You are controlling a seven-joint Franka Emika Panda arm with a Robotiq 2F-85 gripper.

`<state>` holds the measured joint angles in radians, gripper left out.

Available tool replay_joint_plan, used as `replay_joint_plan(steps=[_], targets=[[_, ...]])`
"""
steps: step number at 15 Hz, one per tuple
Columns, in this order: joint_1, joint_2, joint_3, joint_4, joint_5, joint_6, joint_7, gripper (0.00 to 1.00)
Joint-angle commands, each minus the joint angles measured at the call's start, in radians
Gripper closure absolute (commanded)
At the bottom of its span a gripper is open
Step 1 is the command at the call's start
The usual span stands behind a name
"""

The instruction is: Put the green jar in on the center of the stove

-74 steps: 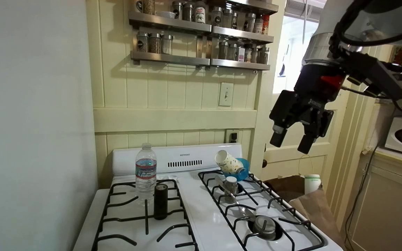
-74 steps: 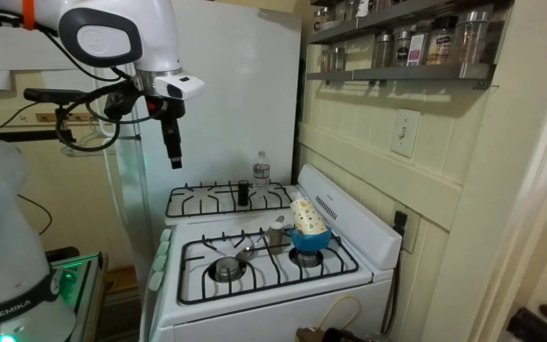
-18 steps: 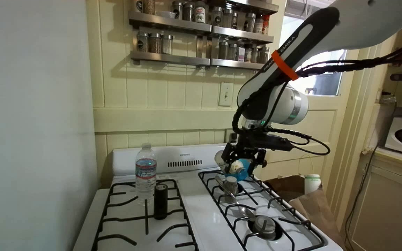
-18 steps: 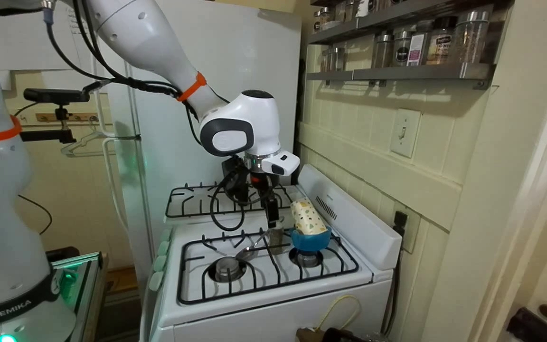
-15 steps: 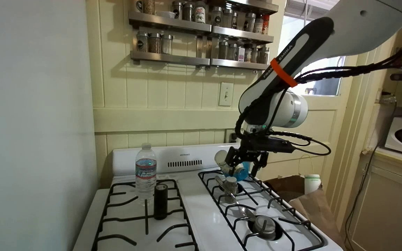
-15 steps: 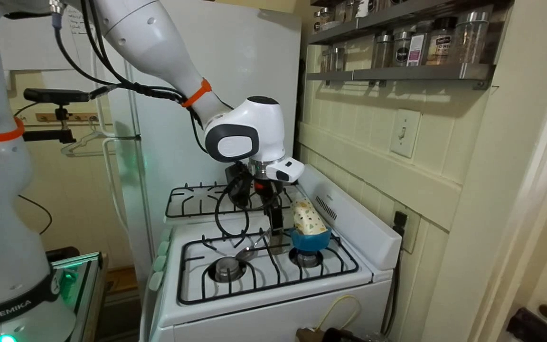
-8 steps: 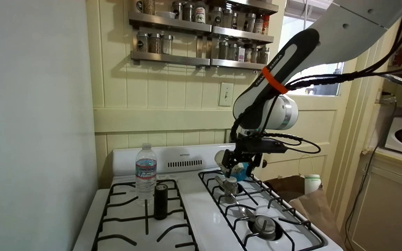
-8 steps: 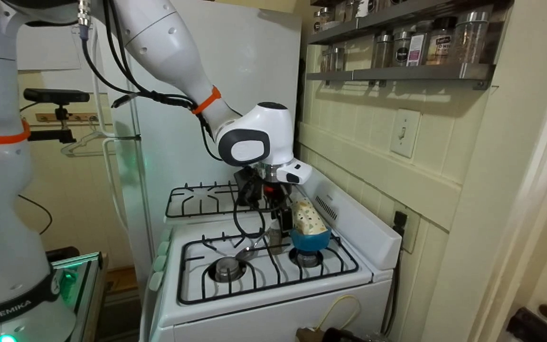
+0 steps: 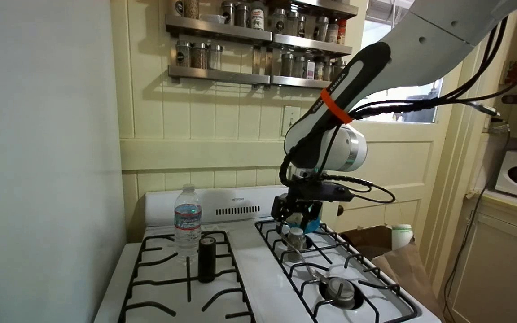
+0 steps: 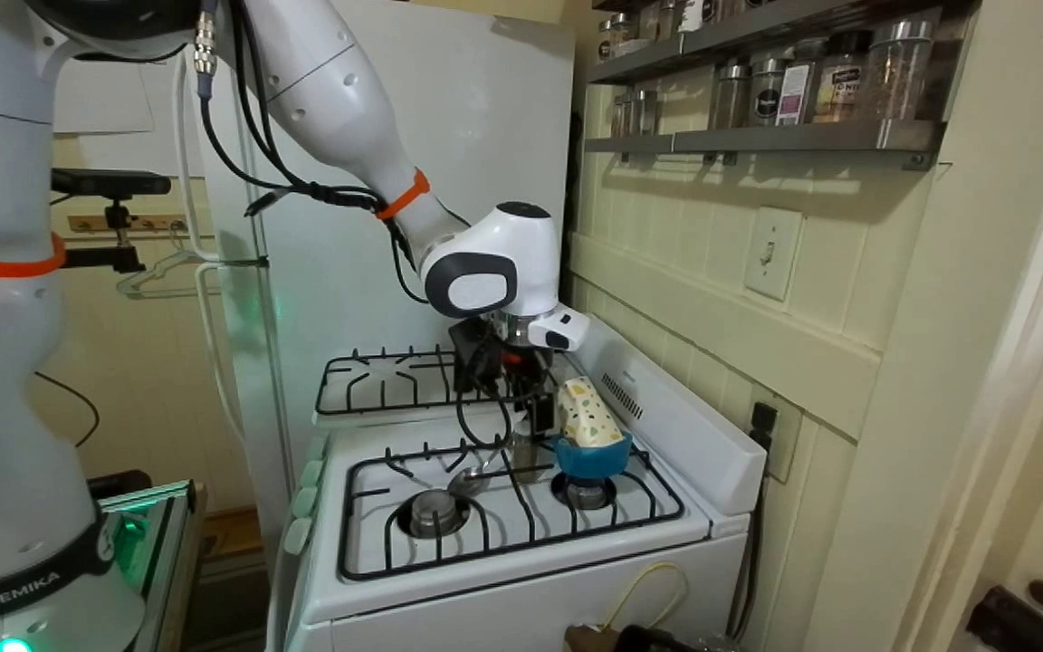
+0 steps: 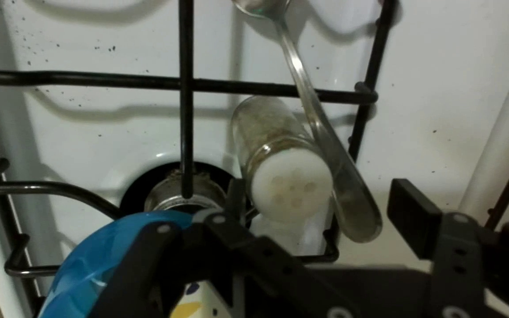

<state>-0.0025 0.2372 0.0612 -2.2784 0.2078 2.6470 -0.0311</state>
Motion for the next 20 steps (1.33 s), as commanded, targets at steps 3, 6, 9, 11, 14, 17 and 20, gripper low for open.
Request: replay_joint_plan(steps=[3, 6, 9, 11, 14, 17, 20], targets=[[-0.013, 0.012, -0.002, 0.001, 0.017, -0.013, 0.004, 0.21], [-0.02, 0.001, -0.007, -0.007, 0.016, -0.009, 0.006, 0.23], [-0.026, -0.011, -0.008, -0.013, 0.019, -0.012, 0.001, 0.23], [-0.027, -0.002, -0.007, -0.004, 0.019, -0.02, -0.001, 0.47], [-0.025, 0.027, 0.008, 0.023, 0.028, -0.04, -0.019, 0.7], [-0.02, 0.011, 0.015, 0.022, 0.023, -0.065, -0.017, 0.76], [0.008, -0.092, -0.003, -0.031, -0.052, -0.114, 0.033, 0.76]])
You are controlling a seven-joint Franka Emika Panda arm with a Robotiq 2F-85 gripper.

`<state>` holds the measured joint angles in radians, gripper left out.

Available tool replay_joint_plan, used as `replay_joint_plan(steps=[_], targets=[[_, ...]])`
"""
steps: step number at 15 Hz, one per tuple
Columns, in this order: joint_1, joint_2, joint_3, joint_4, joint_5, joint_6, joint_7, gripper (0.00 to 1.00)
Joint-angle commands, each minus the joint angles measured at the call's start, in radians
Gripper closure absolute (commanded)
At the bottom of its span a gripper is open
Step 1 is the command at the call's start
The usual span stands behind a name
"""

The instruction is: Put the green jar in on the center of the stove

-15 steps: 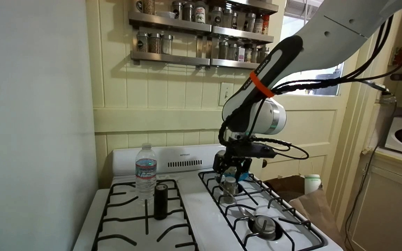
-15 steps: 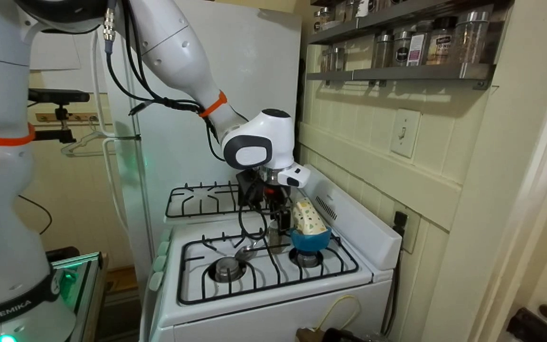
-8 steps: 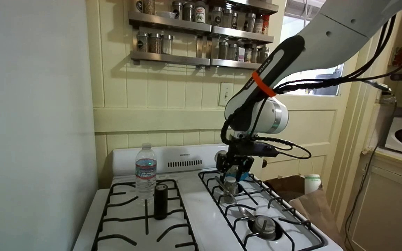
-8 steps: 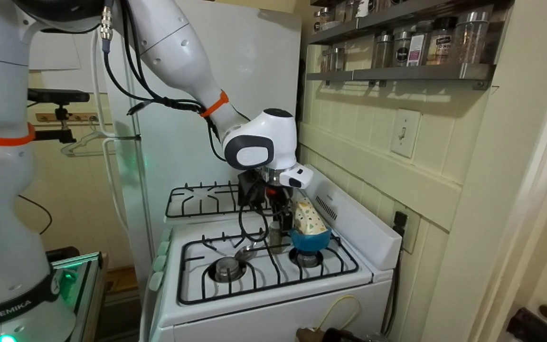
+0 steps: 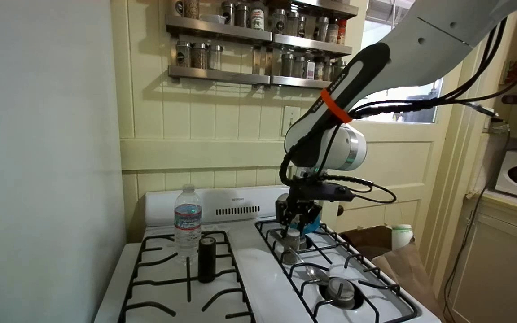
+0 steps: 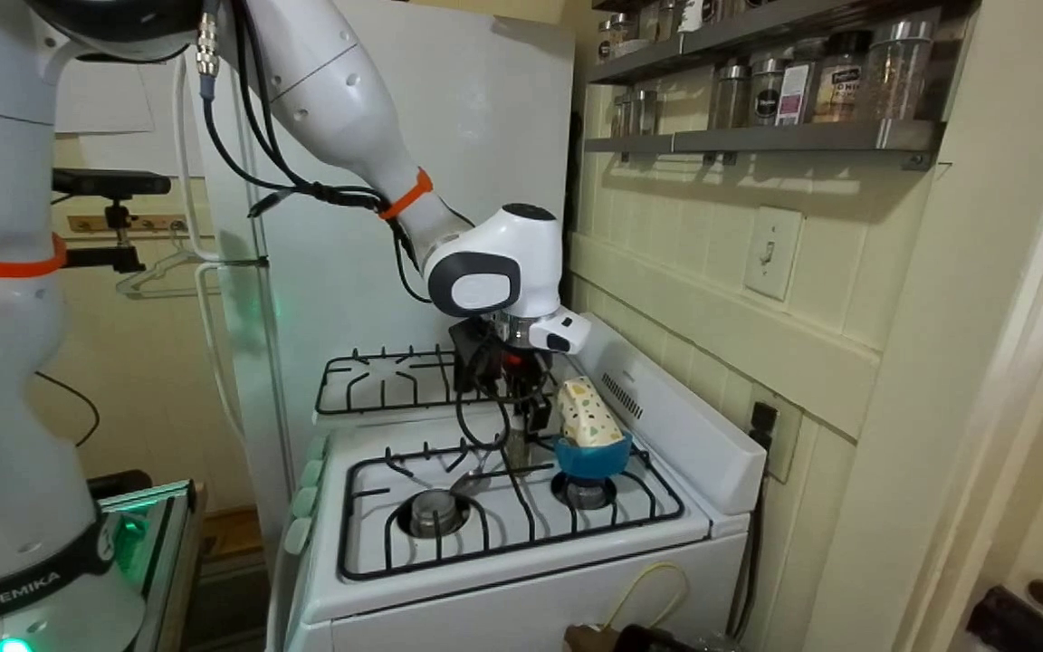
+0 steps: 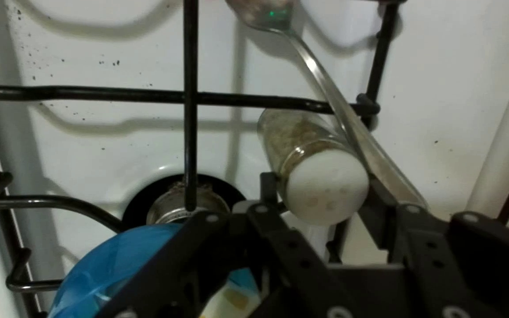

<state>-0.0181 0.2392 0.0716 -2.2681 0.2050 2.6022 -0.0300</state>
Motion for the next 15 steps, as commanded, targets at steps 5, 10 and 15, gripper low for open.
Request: replay_joint_plan(steps=[5, 10, 15], targets=[[0.064, -0.248, -0.02, -0.05, -0.233, -0.199, 0.137, 0.76], [0.066, -0.222, -0.008, 0.049, -0.259, -0.135, 0.12, 0.76], [0.06, -0.052, 0.004, 0.198, -0.071, -0.059, -0.046, 0.76]])
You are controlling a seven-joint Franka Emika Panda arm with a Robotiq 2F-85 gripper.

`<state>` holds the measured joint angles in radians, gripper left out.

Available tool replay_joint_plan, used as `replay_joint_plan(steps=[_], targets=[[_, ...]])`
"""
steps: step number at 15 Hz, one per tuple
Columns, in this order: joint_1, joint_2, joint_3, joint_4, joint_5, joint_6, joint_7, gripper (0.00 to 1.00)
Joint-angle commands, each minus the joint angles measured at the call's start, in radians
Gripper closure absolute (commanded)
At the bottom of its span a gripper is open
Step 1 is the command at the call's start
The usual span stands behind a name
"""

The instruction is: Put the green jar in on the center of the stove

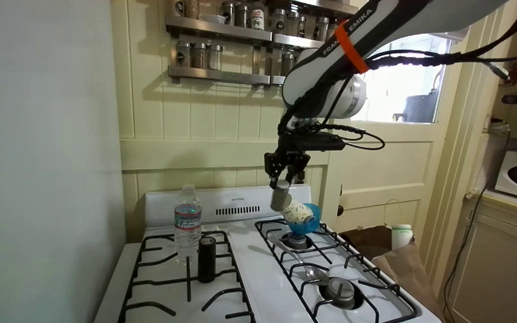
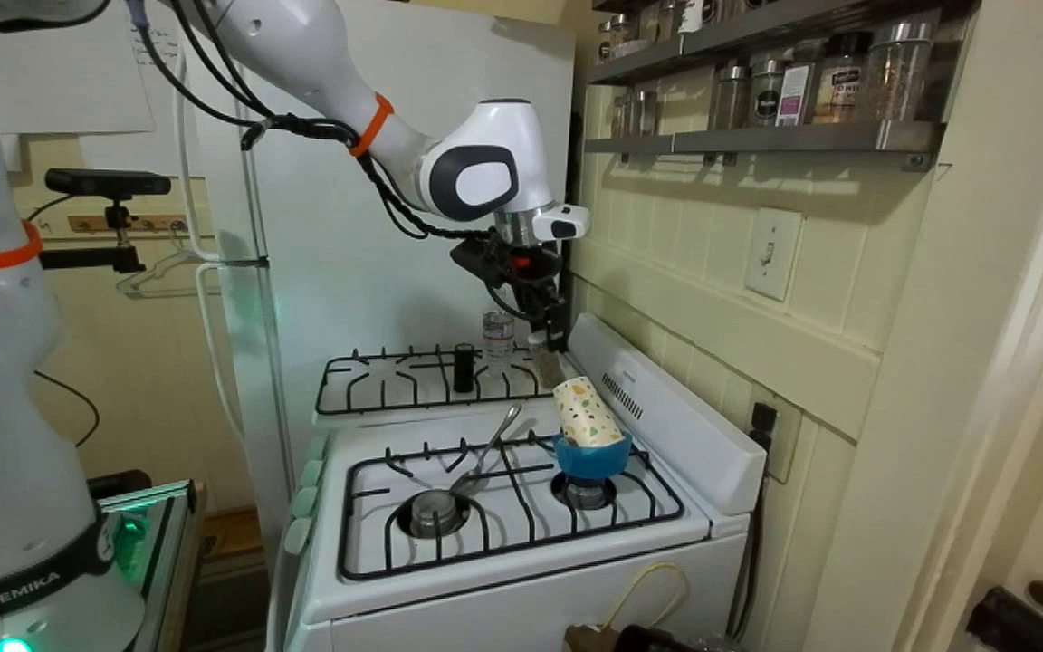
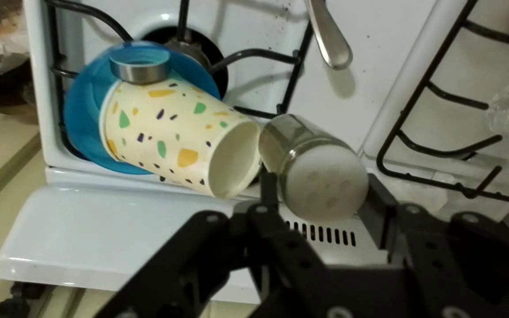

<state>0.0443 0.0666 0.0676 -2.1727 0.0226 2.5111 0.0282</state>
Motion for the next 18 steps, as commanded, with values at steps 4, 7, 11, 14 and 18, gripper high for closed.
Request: replay_joint_plan(steps=[4, 7, 11, 14, 18], targets=[[-0.037, 0.261, 0.054, 0.249, 0.266, -0.018, -0.257, 0.76], [-0.045, 0.354, 0.059, 0.361, 0.252, -0.084, -0.24, 0.76], [-0.037, 0.453, 0.044, 0.51, 0.216, -0.232, -0.185, 0.76], [-0.039, 0.515, 0.043, 0.597, 0.219, -0.292, -0.174, 0.76], [-0.038, 0.58, 0.036, 0.676, 0.216, -0.333, -0.153, 0.76]])
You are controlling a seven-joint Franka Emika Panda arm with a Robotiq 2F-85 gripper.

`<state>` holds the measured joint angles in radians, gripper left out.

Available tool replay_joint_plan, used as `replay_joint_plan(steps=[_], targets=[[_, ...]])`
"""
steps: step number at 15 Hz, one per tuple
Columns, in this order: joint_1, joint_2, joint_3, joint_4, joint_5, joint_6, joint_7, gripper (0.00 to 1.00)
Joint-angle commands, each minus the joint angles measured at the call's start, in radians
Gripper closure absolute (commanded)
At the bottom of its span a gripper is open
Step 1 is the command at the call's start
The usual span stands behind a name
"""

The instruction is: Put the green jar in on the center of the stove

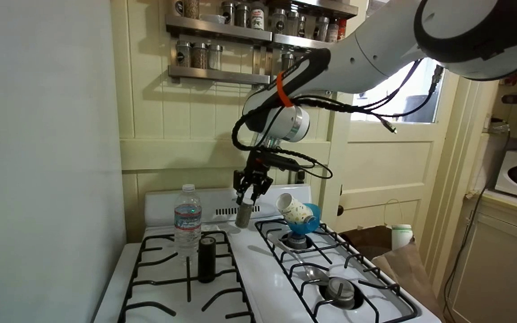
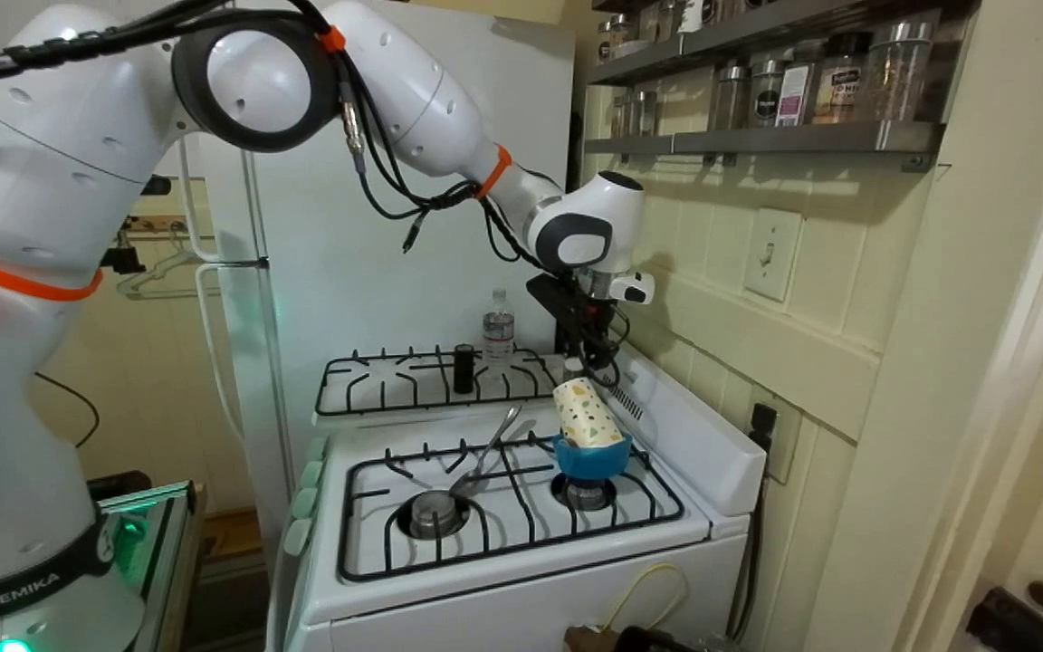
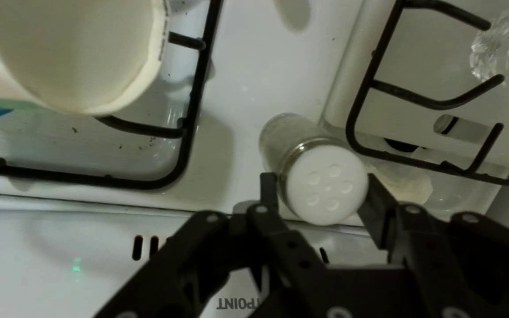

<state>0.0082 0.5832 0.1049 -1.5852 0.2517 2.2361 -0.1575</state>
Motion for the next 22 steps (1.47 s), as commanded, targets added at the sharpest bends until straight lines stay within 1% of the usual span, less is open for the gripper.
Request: replay_joint_plan(steps=[1, 7, 8, 9, 10, 12, 13, 16, 18, 20, 22], targets=[[-0.004, 0.078, 0.0, 0.104, -0.011, -0.064, 0.033, 0.76], [-0.015, 0.14, 0.002, 0.179, -0.006, -0.112, 0.043, 0.76], [-0.013, 0.14, 0.0, 0.184, -0.01, -0.124, 0.047, 0.26], [-0.011, 0.137, -0.001, 0.188, -0.014, -0.131, 0.047, 0.26], [-0.011, 0.134, 0.001, 0.19, -0.015, -0.138, 0.043, 0.2], [-0.011, 0.117, 0.008, 0.178, -0.012, -0.144, 0.028, 0.05], [-0.011, 0.11, 0.012, 0.176, -0.01, -0.152, 0.025, 0.01], [-0.005, 0.055, 0.017, 0.121, -0.012, -0.151, 0.02, 0.0], [0.002, 0.006, 0.011, 0.052, -0.012, -0.103, 0.036, 0.0], [0.003, -0.041, 0.01, -0.037, -0.001, -0.011, 0.032, 0.0], [0.021, -0.111, -0.001, -0.149, -0.023, 0.132, 0.04, 0.0]])
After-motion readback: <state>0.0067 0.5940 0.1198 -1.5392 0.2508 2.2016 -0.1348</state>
